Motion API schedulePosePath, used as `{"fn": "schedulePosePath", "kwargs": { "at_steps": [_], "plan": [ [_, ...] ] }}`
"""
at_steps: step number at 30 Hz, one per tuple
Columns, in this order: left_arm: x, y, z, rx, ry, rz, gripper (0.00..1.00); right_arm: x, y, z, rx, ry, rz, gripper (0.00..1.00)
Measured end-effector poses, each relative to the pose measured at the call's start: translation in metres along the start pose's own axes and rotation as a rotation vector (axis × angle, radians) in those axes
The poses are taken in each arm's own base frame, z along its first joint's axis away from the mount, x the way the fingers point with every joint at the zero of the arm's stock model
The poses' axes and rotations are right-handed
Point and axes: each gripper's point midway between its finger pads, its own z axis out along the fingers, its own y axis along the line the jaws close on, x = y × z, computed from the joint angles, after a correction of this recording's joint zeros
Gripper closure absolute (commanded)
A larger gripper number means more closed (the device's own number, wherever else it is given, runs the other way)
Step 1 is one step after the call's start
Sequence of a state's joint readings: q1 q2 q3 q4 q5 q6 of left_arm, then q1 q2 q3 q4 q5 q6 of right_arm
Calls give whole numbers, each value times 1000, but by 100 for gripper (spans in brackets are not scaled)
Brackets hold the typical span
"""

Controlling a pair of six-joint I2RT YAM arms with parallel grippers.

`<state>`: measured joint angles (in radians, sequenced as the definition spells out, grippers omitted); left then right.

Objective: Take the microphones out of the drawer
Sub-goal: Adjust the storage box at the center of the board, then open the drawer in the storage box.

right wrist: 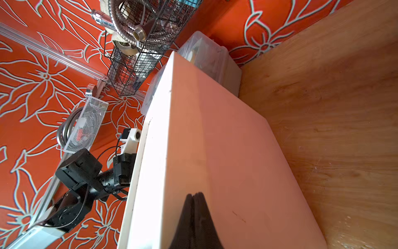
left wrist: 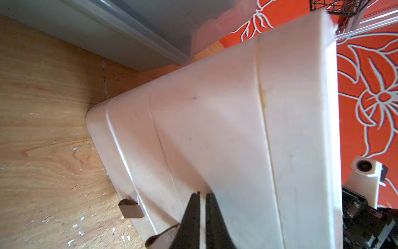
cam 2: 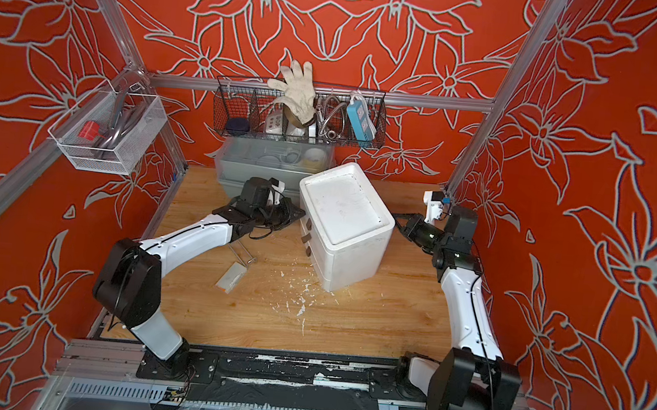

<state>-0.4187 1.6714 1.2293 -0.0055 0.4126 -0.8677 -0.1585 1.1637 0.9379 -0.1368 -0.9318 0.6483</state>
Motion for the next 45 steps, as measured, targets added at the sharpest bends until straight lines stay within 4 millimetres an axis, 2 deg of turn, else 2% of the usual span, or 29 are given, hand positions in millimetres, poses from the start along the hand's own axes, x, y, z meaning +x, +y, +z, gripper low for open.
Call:
{"fn": "schedulePosePath", "kwargs": {
  "at_steps": [3, 7, 8, 10, 12, 13, 17, 21, 27, 30, 37, 42, 45],
  "plan": [
    [4, -2, 1, 6, 8, 8, 88, 2, 0, -6, 53, 10, -18, 98],
    [16, 5, -11, -7, 4, 23, 84, -7, 6, -13, 126, 32, -65, 66],
    [19, 7, -16, -11, 4, 27, 81, -11, 8, -15, 144, 30, -81, 61],
    [25, 9, -29, -17, -6, 38, 67, -20, 15, -21, 174, 21, -114, 51],
    [28, 9, -41, -14, -19, 47, 45, -25, 21, -26, 200, 19, -145, 40],
    [29, 9, -48, -11, -27, 50, 34, -27, 25, -28, 213, 19, -167, 39],
    [33, 16, -66, -8, -41, 34, 2, -21, 41, -28, 262, 57, -253, 36],
    [34, 28, -76, -8, -34, -2, 0, -7, 47, -16, 309, 140, -333, 36],
    [35, 26, -87, 52, -12, -48, 0, 12, 13, 0, 437, 269, -369, 39],
    [39, 24, -87, 111, 11, -77, 0, 15, 5, 5, 464, 306, -383, 46],
    [45, 30, -79, 204, 67, -167, 2, 13, 9, 12, 470, 315, -439, 73],
    [40, 20, -78, 270, 63, -174, 16, 9, 8, 11, 482, 306, -477, 89],
    [36, 14, -76, 309, 52, -180, 22, 9, 8, 11, 483, 307, -480, 92]
  ]
}}
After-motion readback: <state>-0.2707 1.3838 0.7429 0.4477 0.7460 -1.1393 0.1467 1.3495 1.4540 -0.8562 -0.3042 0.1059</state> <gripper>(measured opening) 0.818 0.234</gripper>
